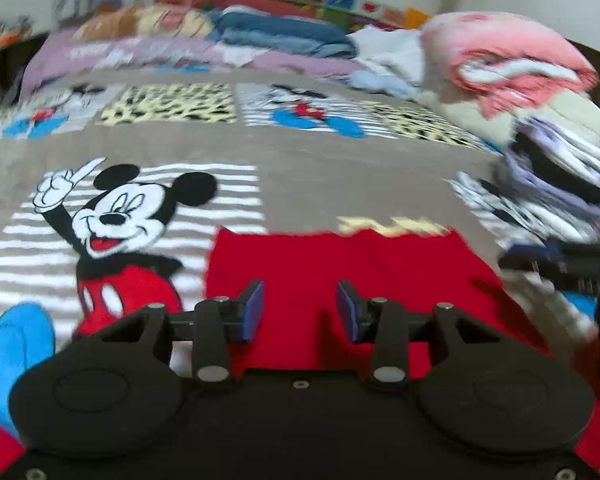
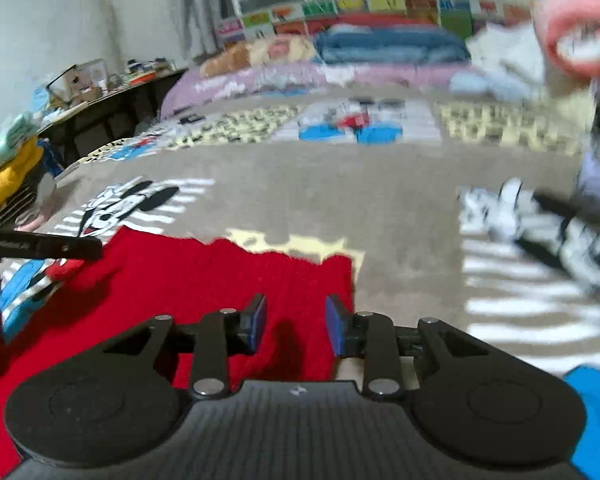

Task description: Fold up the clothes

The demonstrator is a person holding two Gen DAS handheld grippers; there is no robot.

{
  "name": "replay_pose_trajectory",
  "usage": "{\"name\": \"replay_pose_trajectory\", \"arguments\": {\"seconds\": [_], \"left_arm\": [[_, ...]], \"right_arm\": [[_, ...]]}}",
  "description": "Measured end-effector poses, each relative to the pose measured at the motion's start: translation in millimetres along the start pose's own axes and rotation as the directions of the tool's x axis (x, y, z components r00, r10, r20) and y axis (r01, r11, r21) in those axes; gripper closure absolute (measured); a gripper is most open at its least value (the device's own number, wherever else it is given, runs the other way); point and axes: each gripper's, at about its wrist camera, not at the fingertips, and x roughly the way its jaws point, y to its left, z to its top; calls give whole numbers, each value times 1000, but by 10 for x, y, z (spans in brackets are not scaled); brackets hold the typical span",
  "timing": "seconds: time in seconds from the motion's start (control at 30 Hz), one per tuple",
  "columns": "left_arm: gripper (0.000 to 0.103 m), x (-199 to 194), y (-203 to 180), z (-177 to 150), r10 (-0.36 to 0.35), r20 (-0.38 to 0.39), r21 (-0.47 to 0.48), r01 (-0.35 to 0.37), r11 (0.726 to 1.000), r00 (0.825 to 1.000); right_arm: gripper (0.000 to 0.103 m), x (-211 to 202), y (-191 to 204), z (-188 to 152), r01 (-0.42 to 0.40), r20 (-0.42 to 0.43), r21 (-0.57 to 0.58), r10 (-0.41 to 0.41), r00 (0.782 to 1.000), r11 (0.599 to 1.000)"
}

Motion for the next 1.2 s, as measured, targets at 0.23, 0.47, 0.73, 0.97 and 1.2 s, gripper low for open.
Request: {"name": "replay_pose_trajectory", "arguments": {"seconds": [0.23, 0.47, 0.73, 0.97, 1.2], "left_arm": [[65, -596, -456, -686, 29, 23, 126, -31, 991, 999], [65, -992, -662, -1160, 50, 54, 127, -56, 990, 997], [66, -1236, -833, -1623, 131, 87, 136, -142, 980, 987], [65, -1255, -1110, -1822, 191, 142, 265, -223, 938, 971], [49, -1309, -1044, -1782, 178, 120, 204, -199, 958, 977]], "right_arm": [[70, -676, 281, -364, -9, 43, -7, 10, 999, 1000], [70, -1210, 910, -869, -56, 62, -90, 62, 996, 994], [72, -1665, 1628, -1363, -79, 122, -255, 113, 986, 964], [74, -1532, 1728, -1669, -38, 23, -279, 46, 999, 959], [67, -1752, 1699, -1674, -38, -5, -196, 38, 999, 980]]}}
